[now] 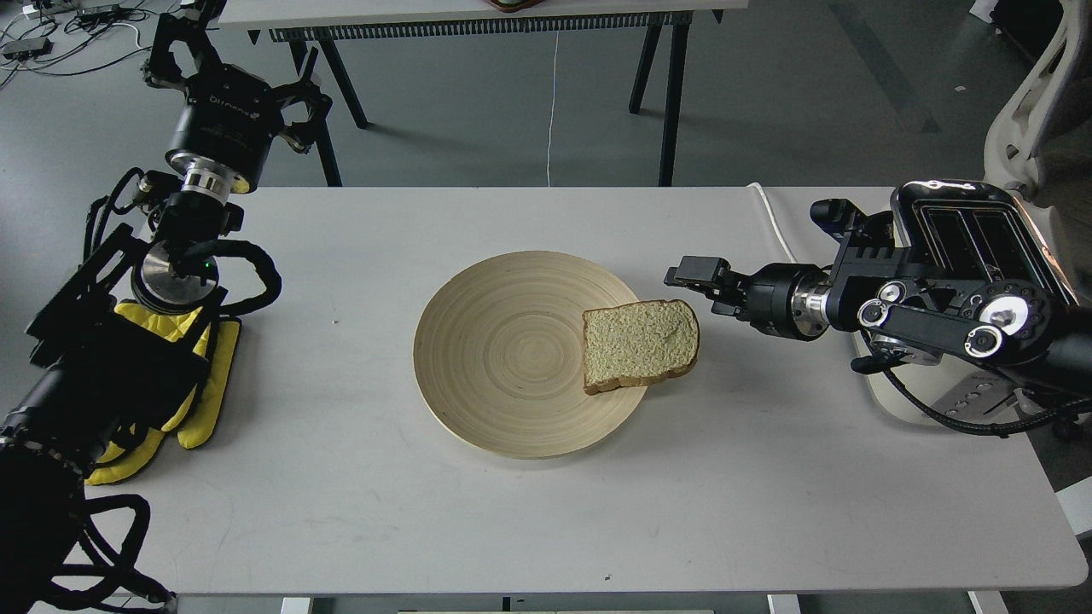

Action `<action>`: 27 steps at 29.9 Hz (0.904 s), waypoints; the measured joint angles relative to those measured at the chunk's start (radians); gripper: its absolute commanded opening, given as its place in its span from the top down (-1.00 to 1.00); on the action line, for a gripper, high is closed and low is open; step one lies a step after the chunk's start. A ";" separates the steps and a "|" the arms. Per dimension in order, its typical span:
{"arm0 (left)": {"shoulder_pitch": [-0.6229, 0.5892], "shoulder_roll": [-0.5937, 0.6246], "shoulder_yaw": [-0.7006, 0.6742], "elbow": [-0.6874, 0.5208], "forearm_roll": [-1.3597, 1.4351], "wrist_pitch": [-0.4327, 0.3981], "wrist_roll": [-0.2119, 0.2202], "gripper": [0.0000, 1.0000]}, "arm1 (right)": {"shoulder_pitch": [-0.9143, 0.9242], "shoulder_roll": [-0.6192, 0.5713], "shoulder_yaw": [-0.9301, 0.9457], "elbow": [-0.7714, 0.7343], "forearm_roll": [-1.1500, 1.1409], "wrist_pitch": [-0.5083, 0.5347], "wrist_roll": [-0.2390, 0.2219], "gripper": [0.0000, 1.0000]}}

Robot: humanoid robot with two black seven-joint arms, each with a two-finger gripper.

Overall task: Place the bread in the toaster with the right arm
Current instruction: 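Extend the right gripper to the bread's edge nearest the toaster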

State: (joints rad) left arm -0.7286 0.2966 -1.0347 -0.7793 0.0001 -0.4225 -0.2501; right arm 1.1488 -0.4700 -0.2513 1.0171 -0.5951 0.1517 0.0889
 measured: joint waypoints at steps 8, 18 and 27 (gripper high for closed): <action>0.000 0.001 -0.002 0.000 0.000 0.001 -0.001 -1.00 | -0.037 0.006 0.025 0.006 0.009 -0.001 -0.048 -0.23; 0.000 0.000 -0.004 0.000 0.000 0.001 -0.001 -1.00 | -0.053 0.008 0.047 0.012 0.011 0.005 -0.048 0.09; 0.000 -0.001 -0.008 0.000 0.000 0.001 -0.002 -1.00 | -0.063 0.006 0.048 0.013 0.008 0.005 -0.045 0.83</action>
State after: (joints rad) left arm -0.7286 0.2961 -1.0422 -0.7790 -0.0001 -0.4218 -0.2516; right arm 1.0858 -0.4642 -0.2030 1.0306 -0.5872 0.1565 0.0442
